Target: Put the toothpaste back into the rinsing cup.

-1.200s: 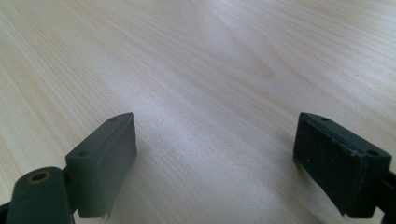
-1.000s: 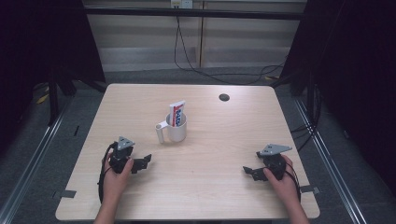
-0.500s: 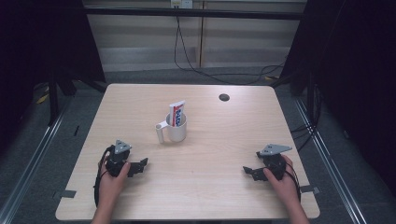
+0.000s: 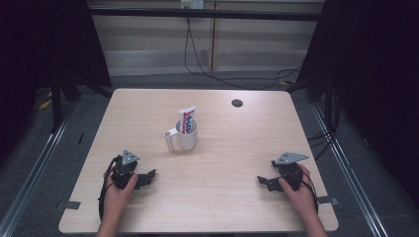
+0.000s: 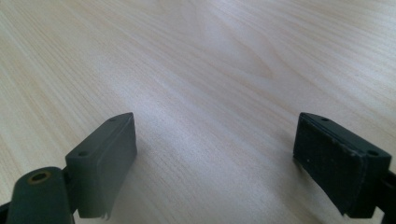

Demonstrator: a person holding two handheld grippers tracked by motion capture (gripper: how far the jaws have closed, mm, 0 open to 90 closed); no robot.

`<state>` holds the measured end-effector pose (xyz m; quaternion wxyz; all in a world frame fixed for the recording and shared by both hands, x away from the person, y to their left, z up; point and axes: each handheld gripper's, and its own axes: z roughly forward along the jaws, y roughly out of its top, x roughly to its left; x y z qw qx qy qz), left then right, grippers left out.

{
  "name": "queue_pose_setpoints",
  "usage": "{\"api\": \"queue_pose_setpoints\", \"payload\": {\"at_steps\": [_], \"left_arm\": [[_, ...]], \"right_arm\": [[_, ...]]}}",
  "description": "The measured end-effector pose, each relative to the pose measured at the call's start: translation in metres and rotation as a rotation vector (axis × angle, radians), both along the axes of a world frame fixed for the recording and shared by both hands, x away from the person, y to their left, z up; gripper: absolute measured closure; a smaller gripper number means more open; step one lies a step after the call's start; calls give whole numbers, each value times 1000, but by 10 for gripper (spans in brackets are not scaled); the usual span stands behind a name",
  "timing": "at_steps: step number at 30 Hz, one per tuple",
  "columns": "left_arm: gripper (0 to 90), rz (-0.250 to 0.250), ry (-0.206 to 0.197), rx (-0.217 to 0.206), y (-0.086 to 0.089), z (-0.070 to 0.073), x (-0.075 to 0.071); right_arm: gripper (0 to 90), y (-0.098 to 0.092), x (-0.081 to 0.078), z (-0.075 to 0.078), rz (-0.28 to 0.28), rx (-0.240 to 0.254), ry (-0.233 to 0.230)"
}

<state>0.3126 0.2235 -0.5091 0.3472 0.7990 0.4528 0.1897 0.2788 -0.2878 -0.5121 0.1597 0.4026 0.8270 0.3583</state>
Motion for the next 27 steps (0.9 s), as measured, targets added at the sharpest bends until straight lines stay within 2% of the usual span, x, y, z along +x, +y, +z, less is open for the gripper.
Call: {"api": "queue_pose_setpoints", "payload": {"at_steps": [27], "left_arm": [[133, 7, 3, 4, 0, -1, 1]], "right_arm": [[131, 0, -1, 0, -3, -1, -3]]}}
